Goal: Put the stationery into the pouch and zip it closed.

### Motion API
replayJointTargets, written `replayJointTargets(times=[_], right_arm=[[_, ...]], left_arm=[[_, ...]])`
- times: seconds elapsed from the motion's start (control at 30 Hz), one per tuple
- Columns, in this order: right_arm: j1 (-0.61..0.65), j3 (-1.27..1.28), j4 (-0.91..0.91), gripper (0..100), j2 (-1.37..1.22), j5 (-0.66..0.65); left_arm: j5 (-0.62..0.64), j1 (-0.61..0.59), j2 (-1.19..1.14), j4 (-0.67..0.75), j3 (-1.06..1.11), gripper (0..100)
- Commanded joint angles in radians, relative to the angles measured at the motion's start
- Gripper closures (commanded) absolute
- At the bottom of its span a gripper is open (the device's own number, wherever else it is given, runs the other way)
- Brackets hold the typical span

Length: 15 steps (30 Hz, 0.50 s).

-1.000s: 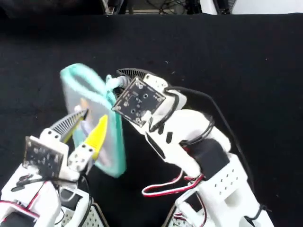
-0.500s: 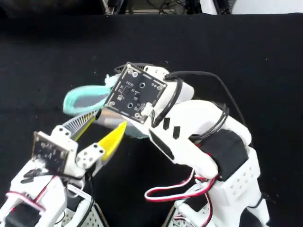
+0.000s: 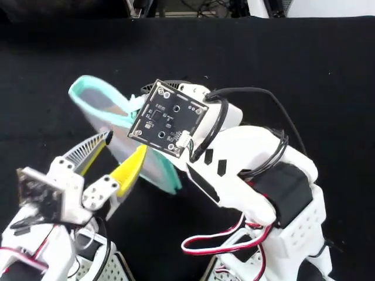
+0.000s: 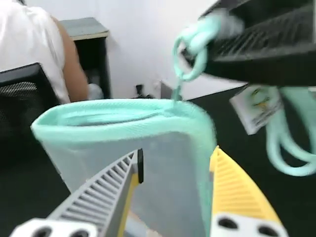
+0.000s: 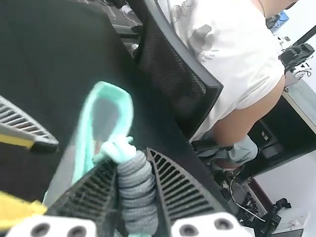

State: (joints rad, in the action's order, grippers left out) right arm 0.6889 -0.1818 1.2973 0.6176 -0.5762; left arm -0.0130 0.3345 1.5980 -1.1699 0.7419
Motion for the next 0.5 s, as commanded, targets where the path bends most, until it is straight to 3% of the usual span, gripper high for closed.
replayJointTargets(times=[0.0,0.3,0.47], right_arm=[[0.014,-0.054,-0.003,98.6,0.001,0.0],[0.014,-0.045,0.023,98.5,0.01,0.003],[0.015,-0.044,0.023,98.5,0.008,0.094]], left_arm=[[0.02,0.044,-0.012,-0.008,-0.054,76],[0.02,0.045,-0.005,0.038,0.053,76],[0.02,0.042,-0.011,0.123,0.084,76]])
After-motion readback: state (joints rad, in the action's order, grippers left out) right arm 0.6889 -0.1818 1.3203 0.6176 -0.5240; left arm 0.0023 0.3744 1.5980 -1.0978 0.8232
